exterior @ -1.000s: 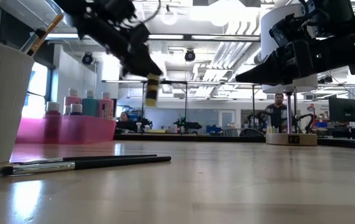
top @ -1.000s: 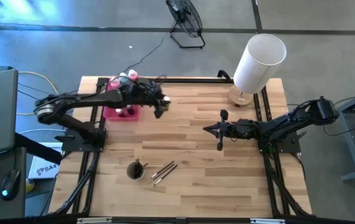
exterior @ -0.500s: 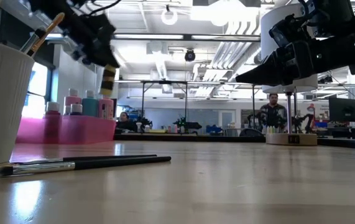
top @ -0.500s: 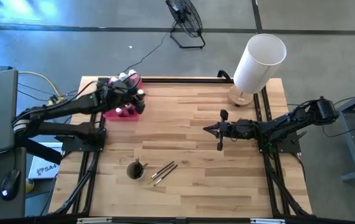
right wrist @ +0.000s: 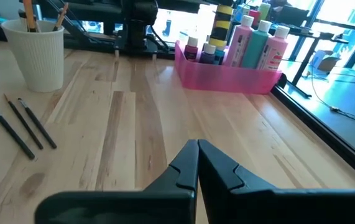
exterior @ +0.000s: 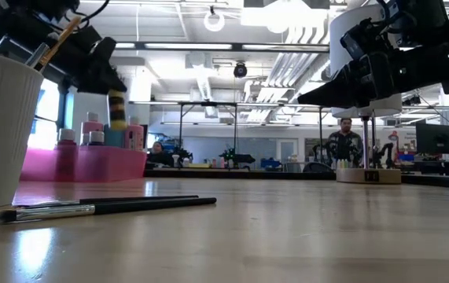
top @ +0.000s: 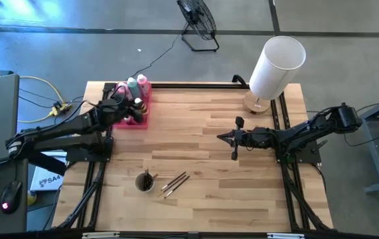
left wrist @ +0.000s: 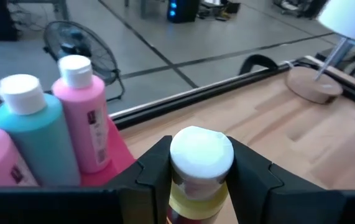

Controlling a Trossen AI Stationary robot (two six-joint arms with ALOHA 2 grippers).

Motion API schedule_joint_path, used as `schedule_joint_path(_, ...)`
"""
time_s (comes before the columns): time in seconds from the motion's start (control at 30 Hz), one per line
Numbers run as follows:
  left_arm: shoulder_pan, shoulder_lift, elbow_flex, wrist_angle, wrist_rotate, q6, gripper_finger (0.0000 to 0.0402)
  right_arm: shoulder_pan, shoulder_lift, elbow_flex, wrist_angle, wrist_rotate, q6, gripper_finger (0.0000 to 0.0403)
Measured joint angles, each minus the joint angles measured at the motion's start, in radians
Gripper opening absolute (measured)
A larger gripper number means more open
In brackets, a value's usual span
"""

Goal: Pick & Place Paint Supplies
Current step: Put the small yellow paint bottle into the pink bin

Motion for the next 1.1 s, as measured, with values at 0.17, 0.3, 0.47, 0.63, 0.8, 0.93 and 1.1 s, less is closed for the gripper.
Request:
schedule_joint_path(0.17, 0.0, -0.018, 0.0, -0.013, 0.045, 0.007, 0.012, 0.0, 0.0, 0.0, 0.004, 0.0, 0.0, 0.0003)
schedule_joint_path(0.3, 0.0, -0.037, 0.0, -0.092, 0.037, 0.008, 0.012, 0.0, 0.0, 0.0, 0.004, 0.0, 0.0, 0.0003)
schedule_joint_path(0.47, 0.0, -0.075, 0.0, -0.174, 0.017, 0.005, 0.012, 0.0, 0.0, 0.0, 0.002, 0.0, 0.0, 0.0002)
schedule_joint_path(0.63, 0.0, -0.087, 0.0, -0.155, 0.016, 0.004, 0.012, 0.0, 0.0, 0.0, 0.001, 0.0, 0.001, 0.0002)
schedule_joint_path(0.8, -0.001, -0.067, 0.0, -0.19, 0.062, -0.026, 0.012, 0.0, 0.0, 0.0, 0.002, 0.0, 0.001, 0.0002)
schedule_joint_path(0.93, -0.046, -0.048, 0.0, -0.209, 0.038, -0.071, 0.012, 0.0, 0.0, 0.0, 0.001, 0.0, 0.001, 0.0002)
schedule_joint_path(1.1, -0.177, -0.026, 0.0, -0.24, -0.119, -0.101, 0.012, 0.0, 0.0, 0.0, 0.002, 0.0, 0.001, 0.0002)
